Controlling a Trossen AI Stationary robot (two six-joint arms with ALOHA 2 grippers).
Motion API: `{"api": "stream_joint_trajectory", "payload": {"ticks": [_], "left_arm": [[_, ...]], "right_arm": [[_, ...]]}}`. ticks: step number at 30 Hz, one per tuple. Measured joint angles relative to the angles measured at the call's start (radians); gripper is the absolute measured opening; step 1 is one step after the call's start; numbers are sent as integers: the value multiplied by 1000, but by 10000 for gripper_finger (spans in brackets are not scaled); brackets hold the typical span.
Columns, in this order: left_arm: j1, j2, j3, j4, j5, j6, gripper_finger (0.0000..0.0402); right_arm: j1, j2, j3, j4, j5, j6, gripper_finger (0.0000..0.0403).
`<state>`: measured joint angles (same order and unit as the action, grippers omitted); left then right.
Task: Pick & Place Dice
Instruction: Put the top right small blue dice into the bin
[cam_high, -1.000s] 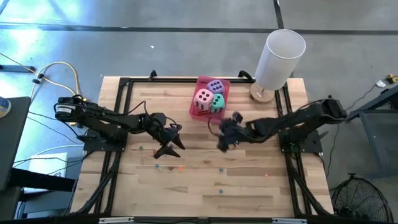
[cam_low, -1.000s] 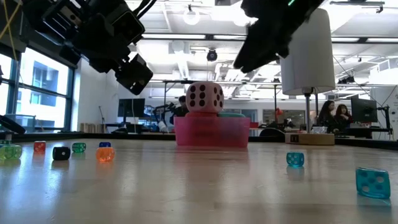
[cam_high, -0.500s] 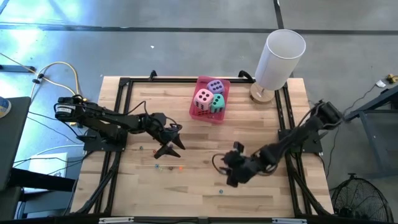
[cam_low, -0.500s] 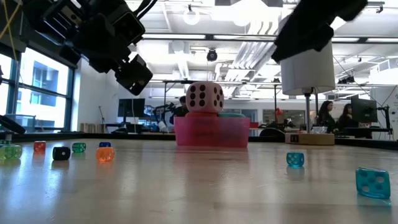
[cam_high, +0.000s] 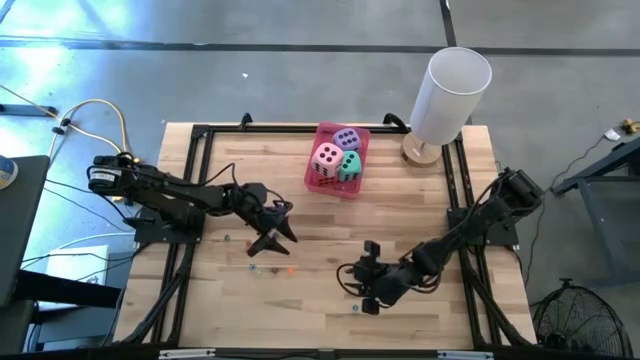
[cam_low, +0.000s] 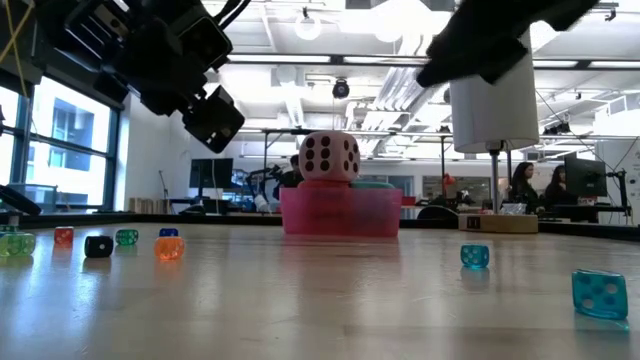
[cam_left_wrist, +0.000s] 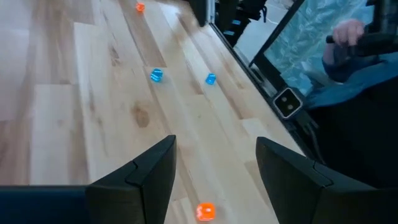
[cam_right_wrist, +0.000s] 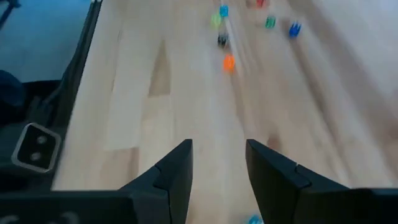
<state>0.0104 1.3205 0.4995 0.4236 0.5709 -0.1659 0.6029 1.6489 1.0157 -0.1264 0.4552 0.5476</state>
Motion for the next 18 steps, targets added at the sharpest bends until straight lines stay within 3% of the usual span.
{"api": "stream_joint_trajectory", "payload": {"ticks": [4,18], "left_arm": [[-32,0,0,0,1,-19,214],[-93,0,0,0,-1,14,214]], "right_arm": [[5,3,0,-75,-51,144,133],[43,176,-11,-131,60,210,127]]}}
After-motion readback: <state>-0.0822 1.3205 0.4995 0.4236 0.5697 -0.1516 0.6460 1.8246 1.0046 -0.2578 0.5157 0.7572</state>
